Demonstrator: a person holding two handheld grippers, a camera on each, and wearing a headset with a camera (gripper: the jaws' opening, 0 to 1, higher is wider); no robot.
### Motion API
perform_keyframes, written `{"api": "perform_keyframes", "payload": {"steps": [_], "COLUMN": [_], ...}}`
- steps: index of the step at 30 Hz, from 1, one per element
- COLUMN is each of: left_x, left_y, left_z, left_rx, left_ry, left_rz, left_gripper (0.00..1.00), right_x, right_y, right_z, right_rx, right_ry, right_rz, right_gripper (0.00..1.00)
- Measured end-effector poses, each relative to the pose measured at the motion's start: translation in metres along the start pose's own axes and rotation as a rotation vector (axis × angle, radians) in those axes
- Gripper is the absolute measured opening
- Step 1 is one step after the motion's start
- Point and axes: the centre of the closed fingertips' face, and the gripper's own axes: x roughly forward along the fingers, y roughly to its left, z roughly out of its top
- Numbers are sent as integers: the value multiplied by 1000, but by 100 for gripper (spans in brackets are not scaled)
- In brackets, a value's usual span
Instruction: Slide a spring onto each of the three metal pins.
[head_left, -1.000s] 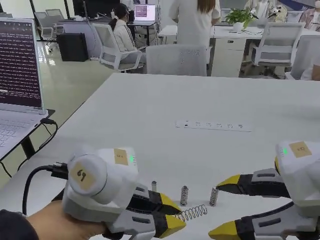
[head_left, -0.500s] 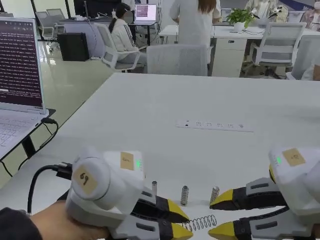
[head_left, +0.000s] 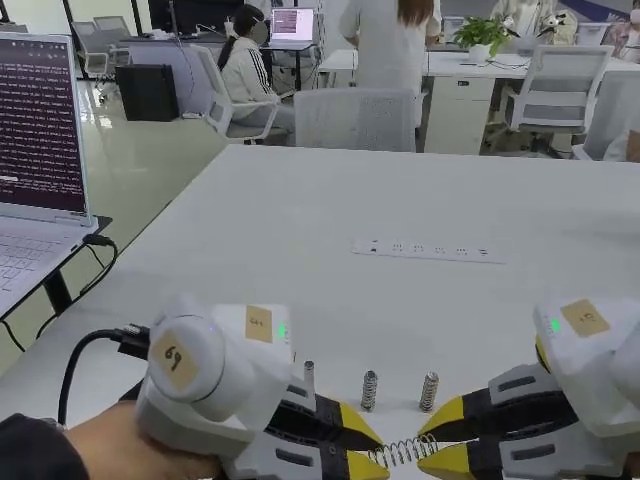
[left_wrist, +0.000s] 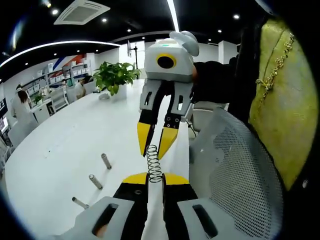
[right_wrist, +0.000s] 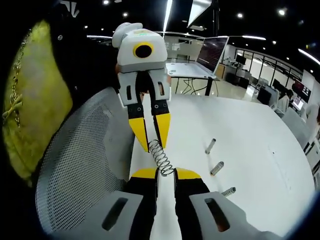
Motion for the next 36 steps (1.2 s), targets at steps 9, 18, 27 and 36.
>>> {"api": "perform_keyframes", "payload": {"steps": [9, 18, 27, 36], "left_x": [2, 4, 5, 4], "left_y": [1, 3, 1, -3], "left_z": [-5, -5, -6, -1], "left_rx": [-16, -20, -16, 9], "left_ry": [6, 2, -2, -15], "left_rz": [6, 11, 8, -2], "left_gripper": [2, 2, 2, 2], "right_x": [-4, -5, -7, 0], "right_y": [3, 8, 8, 14], "right_z": [11, 26, 24, 23], "right_rx": [-40, -93, -103, -132], "right_ry": [21, 15, 44, 113], "right_rz": [-1, 9, 23, 90], "right_gripper": [9, 0, 2, 9]}}
